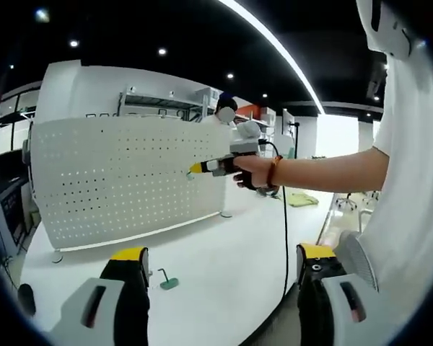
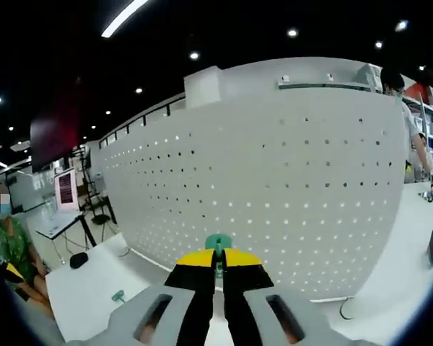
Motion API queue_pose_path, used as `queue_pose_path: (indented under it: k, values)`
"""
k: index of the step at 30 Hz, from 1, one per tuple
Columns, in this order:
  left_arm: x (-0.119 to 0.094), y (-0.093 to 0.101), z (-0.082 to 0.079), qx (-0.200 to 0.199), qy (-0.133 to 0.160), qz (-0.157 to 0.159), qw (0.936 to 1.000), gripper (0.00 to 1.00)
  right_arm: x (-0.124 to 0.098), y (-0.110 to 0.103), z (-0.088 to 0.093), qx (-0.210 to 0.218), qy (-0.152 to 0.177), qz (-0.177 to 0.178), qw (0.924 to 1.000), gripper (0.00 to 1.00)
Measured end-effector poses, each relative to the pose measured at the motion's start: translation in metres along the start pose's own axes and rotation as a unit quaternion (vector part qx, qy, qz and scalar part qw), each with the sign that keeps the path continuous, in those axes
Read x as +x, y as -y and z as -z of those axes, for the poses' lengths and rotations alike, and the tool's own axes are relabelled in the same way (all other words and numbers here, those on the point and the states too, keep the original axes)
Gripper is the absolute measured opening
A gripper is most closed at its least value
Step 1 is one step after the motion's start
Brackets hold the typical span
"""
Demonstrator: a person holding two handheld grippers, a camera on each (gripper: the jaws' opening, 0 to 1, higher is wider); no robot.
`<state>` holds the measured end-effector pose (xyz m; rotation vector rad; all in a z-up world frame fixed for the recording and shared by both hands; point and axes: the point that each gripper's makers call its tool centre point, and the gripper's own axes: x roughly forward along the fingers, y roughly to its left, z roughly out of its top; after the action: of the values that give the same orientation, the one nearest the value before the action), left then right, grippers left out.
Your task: Insert the hook assembly into the mounting plate slot until the hook locks in place.
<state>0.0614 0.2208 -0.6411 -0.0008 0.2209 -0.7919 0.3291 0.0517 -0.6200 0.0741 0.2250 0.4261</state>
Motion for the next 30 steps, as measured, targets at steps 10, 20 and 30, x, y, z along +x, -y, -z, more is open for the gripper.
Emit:
queue_pose_path:
  k: [10, 20, 30]
  values:
    - [0.005, 0.0, -0.008, 0.005, 0.001, -0.005, 1.0, 0.87, 0.002, 0.016, -0.024, -0.024, 0.028, 0.02, 0.9991, 0.01]
    - [0.004, 0.002, -0.012, 0.01, 0.004, -0.013, 0.9999, 0.87, 0.003, 0.033, -0.05, -0.032, 0.057, 0.038, 0.9971, 0.01]
    - [0.001, -0.002, -0.009, 0.004, 0.002, -0.023, 0.9997, 0.87, 0.004, 0.057, -0.073, -0.014, 0.087, 0.063, 0.9941, 0.01]
